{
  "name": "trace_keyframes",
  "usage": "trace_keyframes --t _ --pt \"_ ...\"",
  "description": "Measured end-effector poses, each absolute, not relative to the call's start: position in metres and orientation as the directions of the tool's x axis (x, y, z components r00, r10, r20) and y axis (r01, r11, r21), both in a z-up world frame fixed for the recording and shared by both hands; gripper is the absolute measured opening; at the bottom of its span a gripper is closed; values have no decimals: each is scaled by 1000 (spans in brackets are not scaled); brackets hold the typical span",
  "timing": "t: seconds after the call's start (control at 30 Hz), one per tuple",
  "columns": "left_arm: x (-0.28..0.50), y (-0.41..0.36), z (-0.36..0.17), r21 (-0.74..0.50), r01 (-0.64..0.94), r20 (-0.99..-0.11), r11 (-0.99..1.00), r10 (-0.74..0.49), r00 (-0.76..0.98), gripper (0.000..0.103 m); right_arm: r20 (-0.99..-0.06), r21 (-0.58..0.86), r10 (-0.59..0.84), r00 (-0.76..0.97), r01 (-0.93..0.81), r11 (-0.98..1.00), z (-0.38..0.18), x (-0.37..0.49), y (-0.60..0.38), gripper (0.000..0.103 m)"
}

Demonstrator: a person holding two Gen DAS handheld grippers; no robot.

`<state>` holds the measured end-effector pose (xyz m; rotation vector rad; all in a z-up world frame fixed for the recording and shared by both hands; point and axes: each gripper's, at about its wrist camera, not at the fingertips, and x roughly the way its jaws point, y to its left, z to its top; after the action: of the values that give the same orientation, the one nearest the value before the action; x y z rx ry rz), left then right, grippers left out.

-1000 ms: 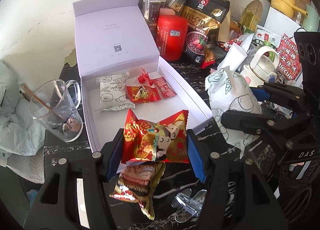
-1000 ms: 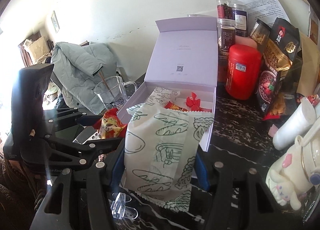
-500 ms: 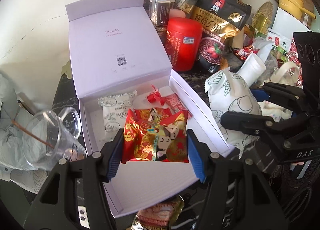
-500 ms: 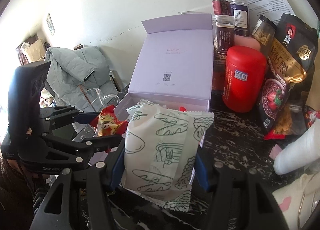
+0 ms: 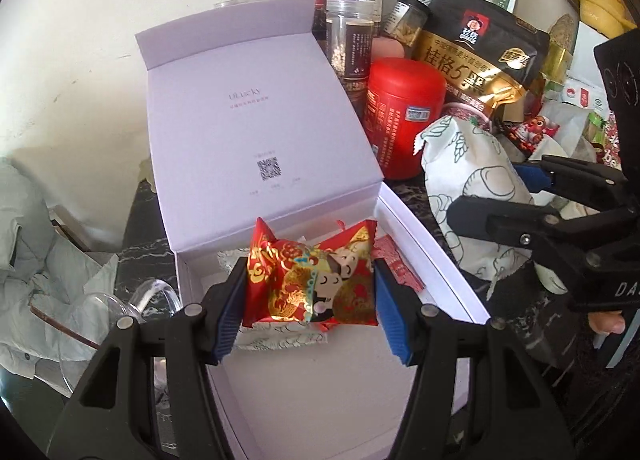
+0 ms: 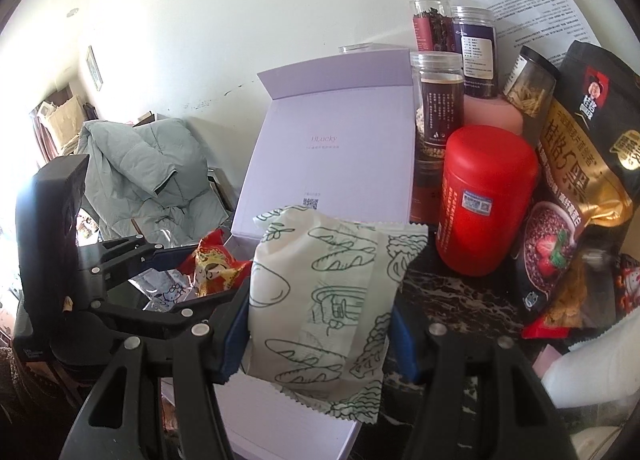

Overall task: Organize objects
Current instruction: 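Carry the red candy packet and white packet into the lavender box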

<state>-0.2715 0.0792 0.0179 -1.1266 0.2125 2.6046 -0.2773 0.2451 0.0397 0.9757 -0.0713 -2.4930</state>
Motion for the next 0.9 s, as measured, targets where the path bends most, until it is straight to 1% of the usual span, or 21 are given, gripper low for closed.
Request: trace_keyframes --t 0.1,0.23,0.33,0.5,0.57,0.9 --pt "-281 78 18 1 -306 -727 -952 209 -654 58 -631 215 -440 -639 401 -890 39 -288 245 61" --pt "-291 78 15 32 -278 -718 -960 172 -674 58 -631 220 -444 -636 402 -889 34 -301 244 61" --pt "-298 76 8 33 -267 -728 -963 160 -667 58 -643 215 -438 -628 401 -890 28 -310 243 61" --pt "-305 72 -6 24 -229 -728 -973 140 -672 58 -652 249 -476 -590 427 -869 11 -321 245 61" --pt "-307 73 -12 21 -224 -737 -974 137 -662 58 -663 238 -462 -589 418 -876 5 -324 244 61" --pt "-309 70 -36 -2 -219 -779 -976 139 -611 58 -701 263 -485 -522 442 -857 -17 -332 231 61"
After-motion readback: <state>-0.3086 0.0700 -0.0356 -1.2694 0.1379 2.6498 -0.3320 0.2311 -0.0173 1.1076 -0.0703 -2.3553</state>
